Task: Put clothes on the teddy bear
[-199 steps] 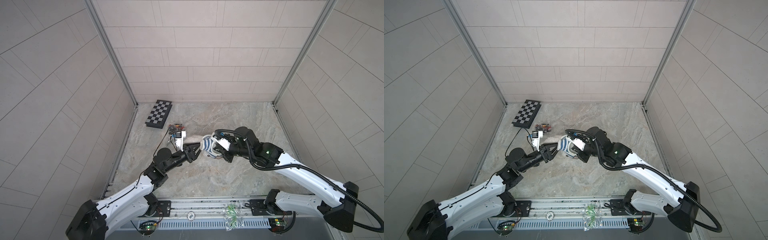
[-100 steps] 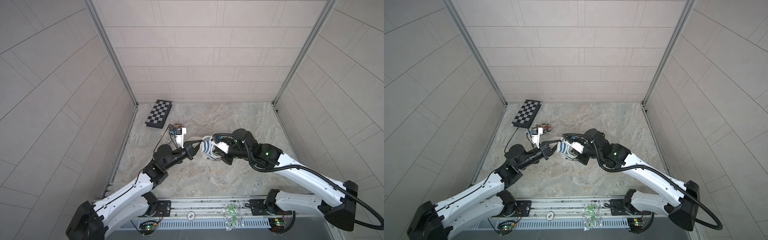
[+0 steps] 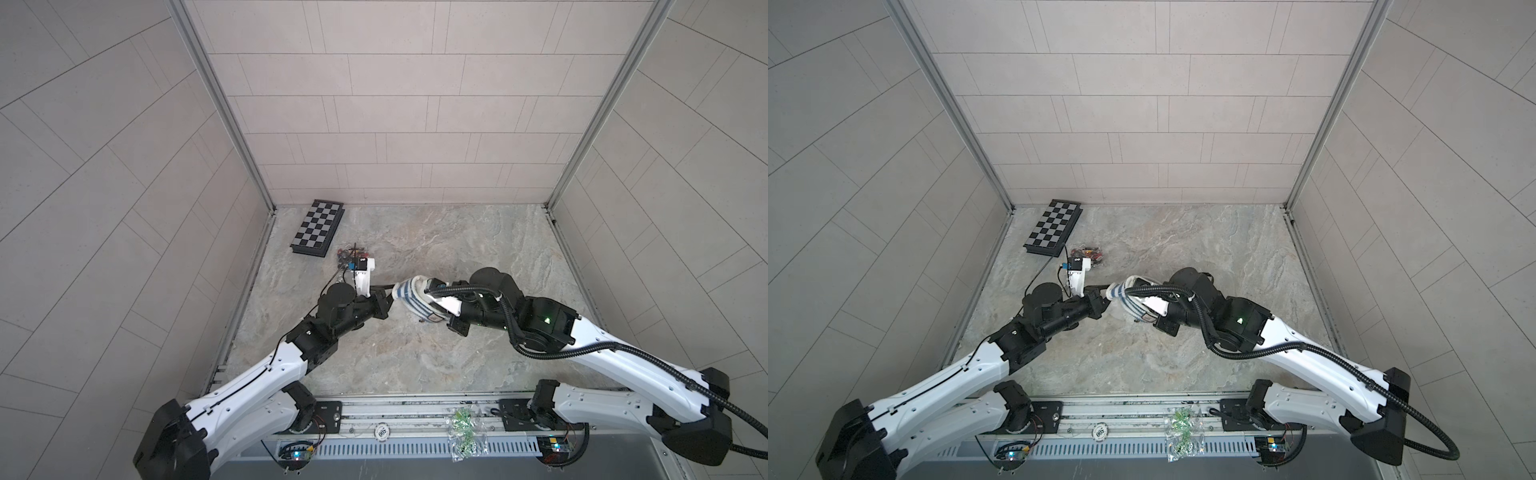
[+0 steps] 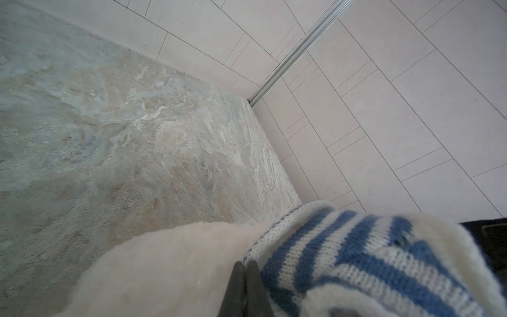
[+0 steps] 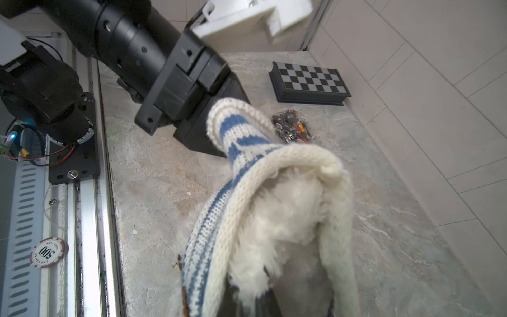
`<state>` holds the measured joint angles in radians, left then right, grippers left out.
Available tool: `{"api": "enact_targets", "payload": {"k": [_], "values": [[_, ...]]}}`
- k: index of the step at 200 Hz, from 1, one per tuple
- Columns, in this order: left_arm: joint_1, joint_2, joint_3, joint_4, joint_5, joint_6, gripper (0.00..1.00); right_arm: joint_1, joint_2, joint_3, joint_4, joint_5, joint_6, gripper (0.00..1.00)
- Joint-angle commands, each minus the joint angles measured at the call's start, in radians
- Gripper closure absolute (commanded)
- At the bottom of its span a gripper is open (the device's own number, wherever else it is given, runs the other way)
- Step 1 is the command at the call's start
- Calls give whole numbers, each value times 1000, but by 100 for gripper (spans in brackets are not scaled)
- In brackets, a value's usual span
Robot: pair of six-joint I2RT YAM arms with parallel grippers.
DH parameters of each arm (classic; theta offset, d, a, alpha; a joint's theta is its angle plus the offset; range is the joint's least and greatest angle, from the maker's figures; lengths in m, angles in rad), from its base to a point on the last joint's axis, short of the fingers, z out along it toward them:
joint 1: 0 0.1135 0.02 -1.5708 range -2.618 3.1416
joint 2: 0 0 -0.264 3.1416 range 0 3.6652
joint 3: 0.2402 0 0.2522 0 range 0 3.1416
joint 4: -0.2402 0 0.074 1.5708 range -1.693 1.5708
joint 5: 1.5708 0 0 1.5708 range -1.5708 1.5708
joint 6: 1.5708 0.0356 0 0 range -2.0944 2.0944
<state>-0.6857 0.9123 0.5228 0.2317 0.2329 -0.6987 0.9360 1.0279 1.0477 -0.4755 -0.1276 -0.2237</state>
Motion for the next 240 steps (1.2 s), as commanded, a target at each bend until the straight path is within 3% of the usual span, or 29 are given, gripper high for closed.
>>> {"api": "enact_targets", "payload": {"k": [1, 48, 90, 114, 149, 193, 240], "values": [[5, -13, -41, -89, -36, 54, 100, 3, -34, -1, 87, 68, 33, 100], [3, -47, -52, -81, 40, 113, 100, 3, 13, 34, 86, 98, 122, 100], [-11, -194, -44, -50, 20, 151, 77, -25, 50, 74, 73, 152, 245, 100], [-14, -260, -67, -63, -34, 165, 63, -92, 65, 74, 77, 96, 374, 100], [-75, -282, -147, 24, -75, 140, 52, -111, 105, 80, 113, 70, 585, 100], [-271, -149, -201, 302, -200, 87, 53, -109, 131, 30, 278, 111, 777, 100], [-320, 22, -195, 546, -282, 32, 58, -81, 142, 14, 336, 148, 840, 100]]}}
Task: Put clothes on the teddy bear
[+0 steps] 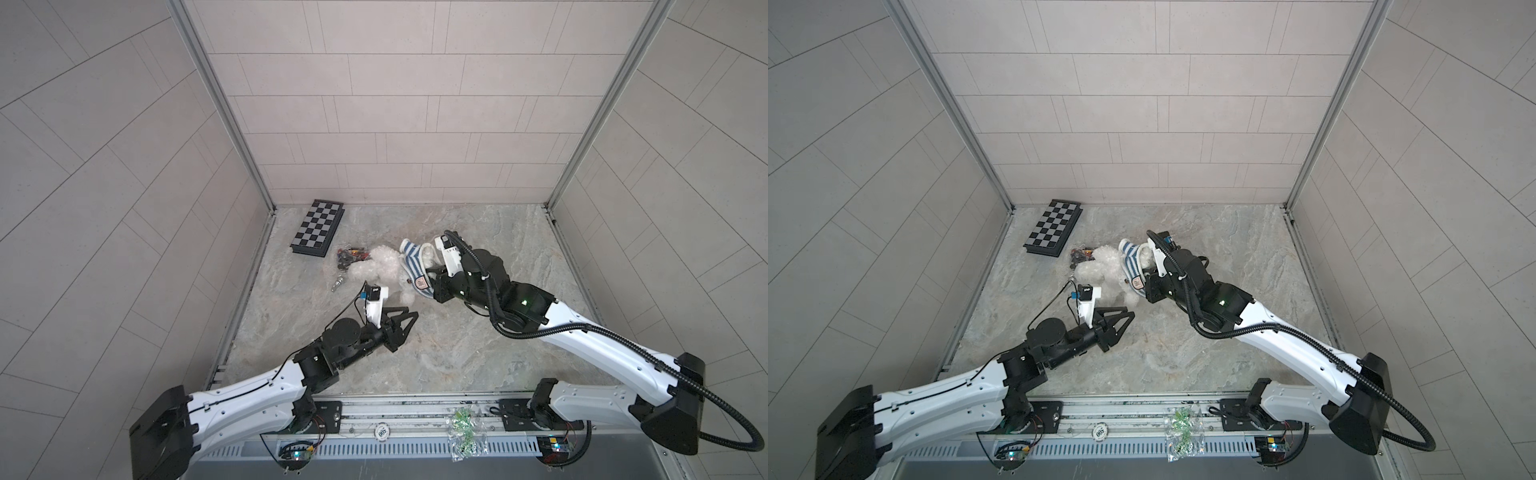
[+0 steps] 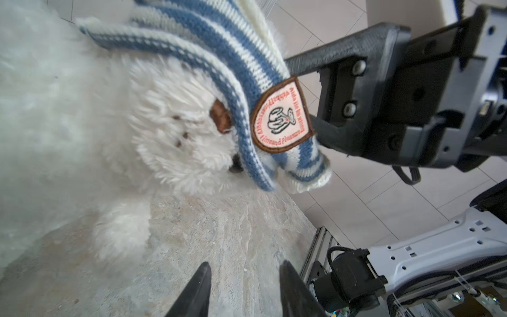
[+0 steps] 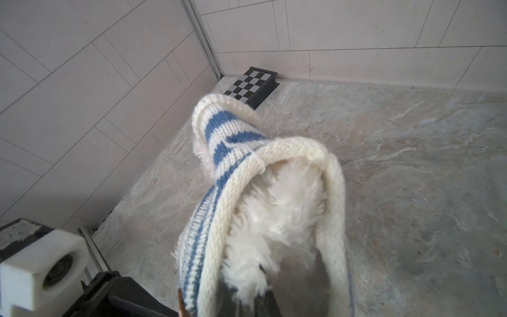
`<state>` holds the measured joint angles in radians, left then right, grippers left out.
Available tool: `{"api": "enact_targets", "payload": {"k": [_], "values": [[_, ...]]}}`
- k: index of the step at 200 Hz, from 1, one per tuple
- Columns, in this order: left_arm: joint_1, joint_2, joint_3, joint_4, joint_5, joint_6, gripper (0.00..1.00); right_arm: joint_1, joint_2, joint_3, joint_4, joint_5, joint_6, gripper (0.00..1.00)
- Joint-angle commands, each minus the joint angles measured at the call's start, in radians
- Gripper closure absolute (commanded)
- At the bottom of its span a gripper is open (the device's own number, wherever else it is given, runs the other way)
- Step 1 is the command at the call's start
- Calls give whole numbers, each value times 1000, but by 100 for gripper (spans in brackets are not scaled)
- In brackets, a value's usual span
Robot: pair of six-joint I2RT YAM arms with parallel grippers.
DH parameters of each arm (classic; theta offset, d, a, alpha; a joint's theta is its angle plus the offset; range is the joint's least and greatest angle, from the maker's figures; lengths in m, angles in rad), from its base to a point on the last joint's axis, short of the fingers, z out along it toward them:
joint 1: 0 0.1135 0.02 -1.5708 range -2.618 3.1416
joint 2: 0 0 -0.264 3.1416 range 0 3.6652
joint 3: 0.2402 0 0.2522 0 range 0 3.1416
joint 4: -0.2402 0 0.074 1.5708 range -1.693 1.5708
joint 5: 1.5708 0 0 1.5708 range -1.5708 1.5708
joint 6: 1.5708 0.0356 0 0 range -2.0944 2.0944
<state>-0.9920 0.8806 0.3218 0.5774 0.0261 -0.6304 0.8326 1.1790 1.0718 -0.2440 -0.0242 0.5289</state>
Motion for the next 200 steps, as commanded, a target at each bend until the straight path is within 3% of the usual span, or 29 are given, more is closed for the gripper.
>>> {"api": "enact_targets", "payload": {"k": [1, 61, 137, 163, 200], "values": [[-15, 56, 7, 204, -78, -38, 58, 24, -9, -12, 105, 47, 88, 100], [-23, 178, 48, 304, -137, -65, 64, 45, -38, -72, 167, 83, 130, 100], [-22, 268, 84, 306, -148, -103, 70, 54, -38, -106, 222, 85, 159, 100], [-22, 294, 88, 329, -141, -116, 77, 54, -41, -116, 233, 90, 165, 100], [-29, 344, 95, 356, -107, -145, 97, 54, -55, -131, 234, 113, 167, 100]]}}
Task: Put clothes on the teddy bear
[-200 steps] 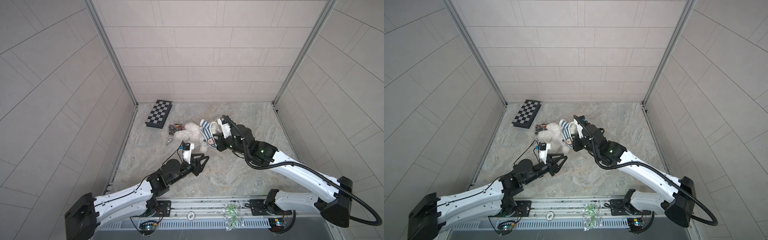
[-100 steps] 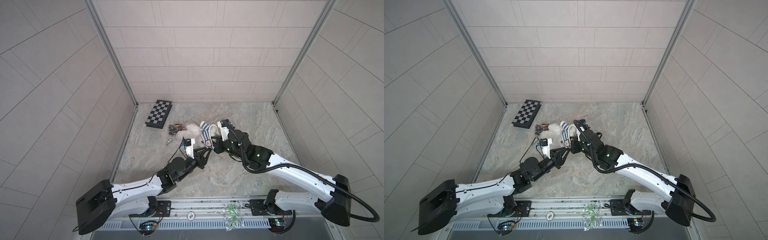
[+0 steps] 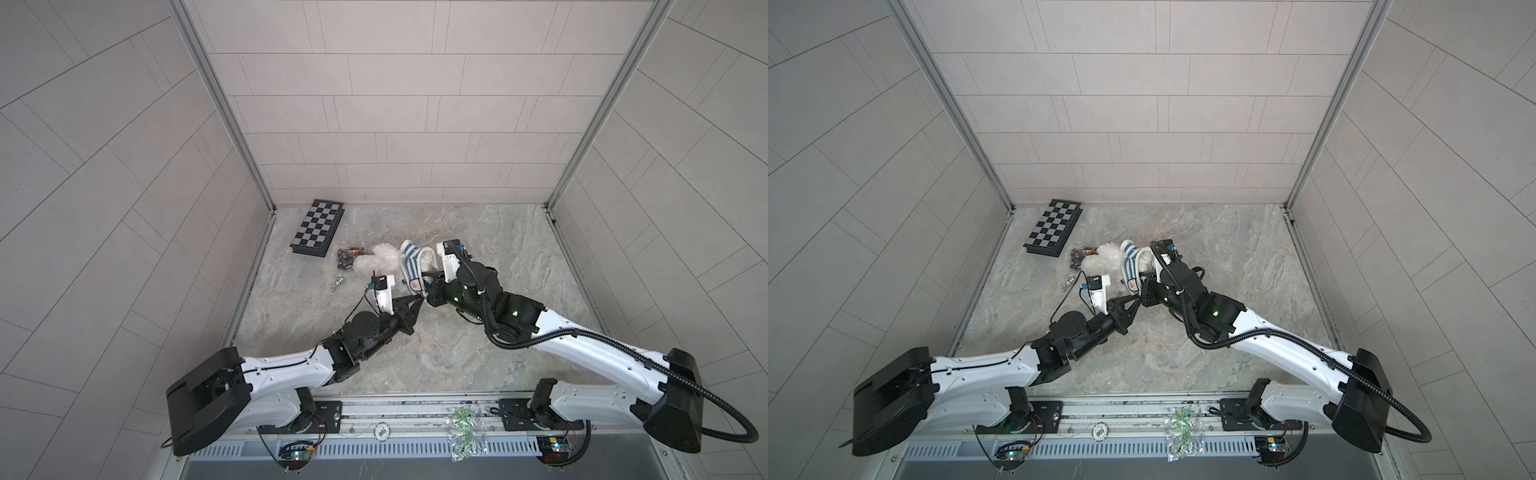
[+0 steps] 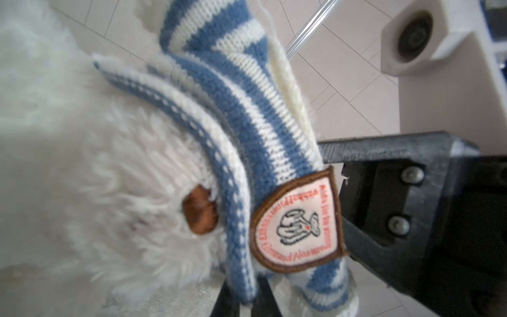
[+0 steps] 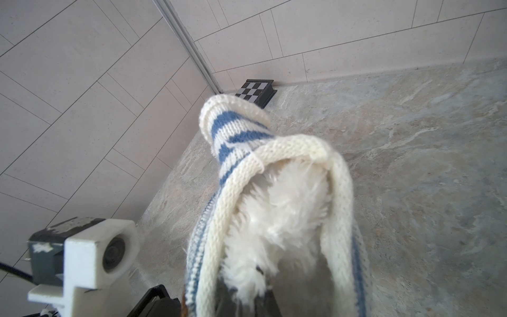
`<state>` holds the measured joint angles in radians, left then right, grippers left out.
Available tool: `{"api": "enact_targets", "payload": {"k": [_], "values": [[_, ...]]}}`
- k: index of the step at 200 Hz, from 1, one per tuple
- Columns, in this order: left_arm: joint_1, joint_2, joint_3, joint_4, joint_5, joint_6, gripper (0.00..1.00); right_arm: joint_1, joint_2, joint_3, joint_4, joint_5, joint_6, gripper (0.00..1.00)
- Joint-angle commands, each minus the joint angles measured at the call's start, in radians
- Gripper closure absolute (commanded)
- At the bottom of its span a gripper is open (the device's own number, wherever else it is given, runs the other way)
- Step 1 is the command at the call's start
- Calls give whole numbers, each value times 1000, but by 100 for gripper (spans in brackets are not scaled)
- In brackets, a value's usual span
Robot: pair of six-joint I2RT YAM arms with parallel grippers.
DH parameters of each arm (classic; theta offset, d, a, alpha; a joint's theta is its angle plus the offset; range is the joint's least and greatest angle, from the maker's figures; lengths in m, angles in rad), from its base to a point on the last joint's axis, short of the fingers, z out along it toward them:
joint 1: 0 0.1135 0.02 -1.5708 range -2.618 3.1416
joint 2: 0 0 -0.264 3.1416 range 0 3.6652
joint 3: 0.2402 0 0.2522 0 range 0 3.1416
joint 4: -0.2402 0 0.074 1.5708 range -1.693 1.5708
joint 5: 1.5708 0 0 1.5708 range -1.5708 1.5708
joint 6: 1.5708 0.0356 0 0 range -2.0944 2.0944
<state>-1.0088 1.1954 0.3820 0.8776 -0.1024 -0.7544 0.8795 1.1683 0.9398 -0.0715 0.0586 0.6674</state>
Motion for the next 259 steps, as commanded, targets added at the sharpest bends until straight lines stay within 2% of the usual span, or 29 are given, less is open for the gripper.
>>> {"api": "enact_targets", "payload": {"k": [1, 9, 71, 151, 178, 211, 227, 243, 259], "values": [[-14, 31, 35, 56, 22, -22, 98, 7, -46, 1, 61, 31, 29, 100], [-26, 47, 35, 59, 21, -29, 100, 7, -51, -3, 62, 39, 31, 100], [-83, 205, 40, 122, 24, -98, 100, 29, -92, -52, 92, 108, 54, 100], [-85, 164, -19, 53, -38, -74, 100, 29, -142, -67, 80, 144, 54, 100], [-85, 192, 27, -49, -75, -43, 100, 32, -151, -54, 89, 119, 80, 100], [-66, 228, 62, -96, -110, -4, 100, 36, -162, -60, 95, 82, 122, 100], [-38, 229, 51, -110, -121, -1, 100, 31, -164, -64, 110, 28, 149, 100], [-6, 216, 23, -107, -134, -5, 100, -12, -157, -55, 123, -92, 167, 100], [15, 189, -1, -109, -150, 5, 100, -24, -157, -24, 75, -148, 137, 100]]}}
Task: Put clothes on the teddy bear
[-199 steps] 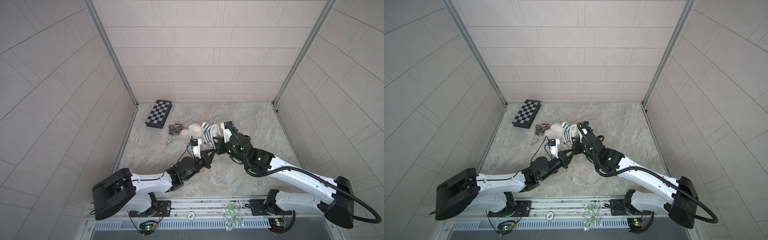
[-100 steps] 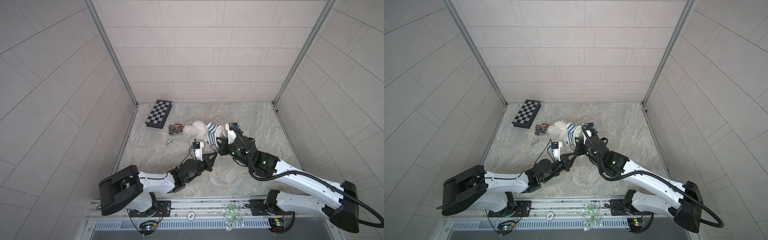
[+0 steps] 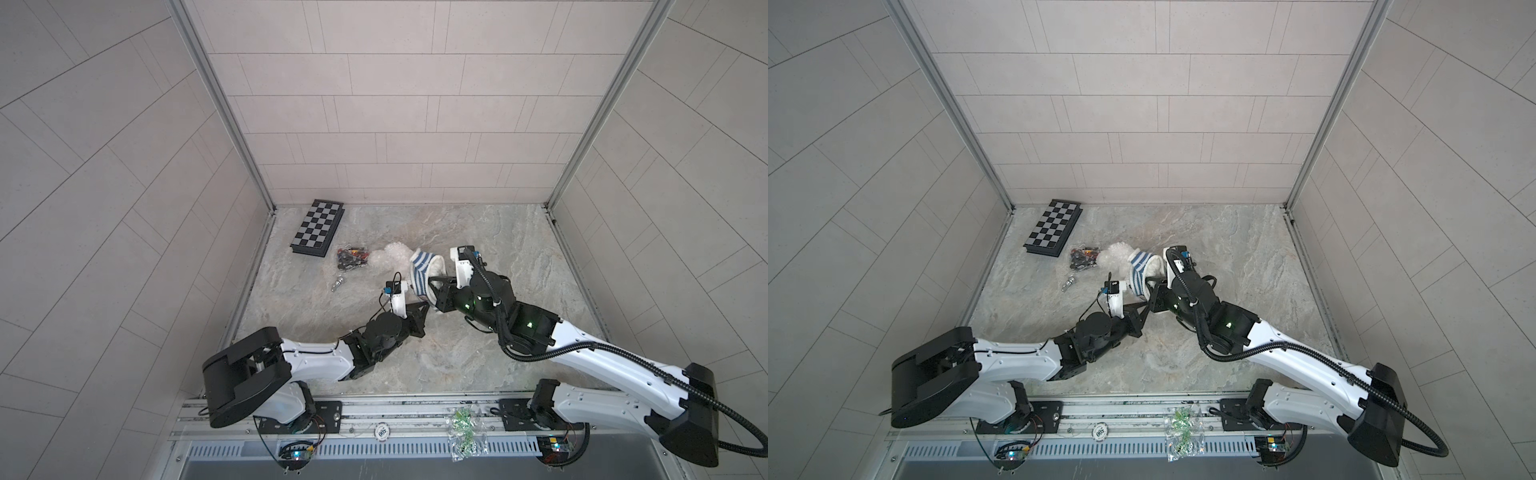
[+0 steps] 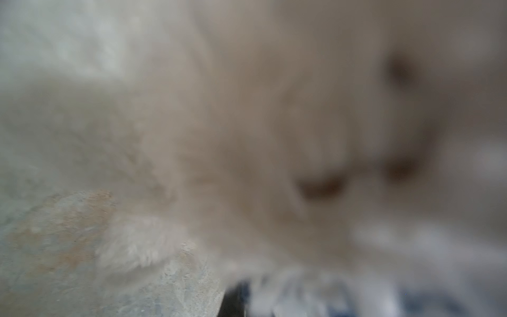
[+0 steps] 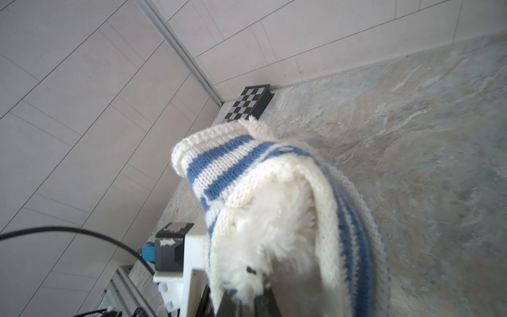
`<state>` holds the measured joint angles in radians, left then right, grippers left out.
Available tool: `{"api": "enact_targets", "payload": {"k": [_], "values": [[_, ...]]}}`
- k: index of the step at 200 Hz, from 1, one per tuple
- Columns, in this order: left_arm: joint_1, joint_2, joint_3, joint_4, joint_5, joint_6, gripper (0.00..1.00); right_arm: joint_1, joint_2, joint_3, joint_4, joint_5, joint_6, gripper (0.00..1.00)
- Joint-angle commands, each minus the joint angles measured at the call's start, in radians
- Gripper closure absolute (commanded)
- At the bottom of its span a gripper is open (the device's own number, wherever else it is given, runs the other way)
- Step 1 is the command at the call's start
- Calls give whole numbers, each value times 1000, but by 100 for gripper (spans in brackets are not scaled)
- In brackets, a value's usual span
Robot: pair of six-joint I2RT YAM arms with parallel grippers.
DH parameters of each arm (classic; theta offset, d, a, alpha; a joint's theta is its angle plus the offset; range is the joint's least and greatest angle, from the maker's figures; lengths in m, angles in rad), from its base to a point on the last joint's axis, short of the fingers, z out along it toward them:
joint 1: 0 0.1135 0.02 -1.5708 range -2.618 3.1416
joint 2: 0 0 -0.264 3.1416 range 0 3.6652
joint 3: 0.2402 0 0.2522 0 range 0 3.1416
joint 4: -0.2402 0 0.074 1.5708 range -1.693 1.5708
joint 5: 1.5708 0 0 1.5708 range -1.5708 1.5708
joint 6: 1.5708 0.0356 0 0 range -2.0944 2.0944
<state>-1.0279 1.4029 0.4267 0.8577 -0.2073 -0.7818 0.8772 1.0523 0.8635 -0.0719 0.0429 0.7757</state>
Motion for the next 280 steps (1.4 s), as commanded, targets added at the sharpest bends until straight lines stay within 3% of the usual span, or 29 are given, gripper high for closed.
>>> {"api": "enact_targets", "payload": {"k": [1, 26, 75, 144, 161, 178, 227, 255, 280], "values": [[36, -21, -46, -90, -47, 35, 100, -22, -41, 54, 73, -136, 26, 100], [56, -79, -60, -148, -77, 67, 100, -77, -30, 84, 33, -282, 9, 100], [89, -192, -82, -276, -142, 117, 100, -141, -59, 107, -69, -387, -58, 100], [63, -275, -94, -399, -191, 168, 100, -175, -70, 81, -64, -382, -154, 100], [62, -314, -101, -374, -120, 194, 100, -175, -51, 71, -66, -407, -222, 100], [63, -380, -115, -335, -8, 201, 89, -173, -55, 25, -16, -441, -280, 100], [109, -542, -61, -471, 261, 175, 67, -173, -86, -29, -55, -478, -541, 100], [169, -611, -37, -548, 345, 122, 63, -166, -110, -53, -55, -500, -648, 100], [252, -645, -54, -494, 433, 47, 63, -150, -127, -73, -54, -505, -738, 100]]}}
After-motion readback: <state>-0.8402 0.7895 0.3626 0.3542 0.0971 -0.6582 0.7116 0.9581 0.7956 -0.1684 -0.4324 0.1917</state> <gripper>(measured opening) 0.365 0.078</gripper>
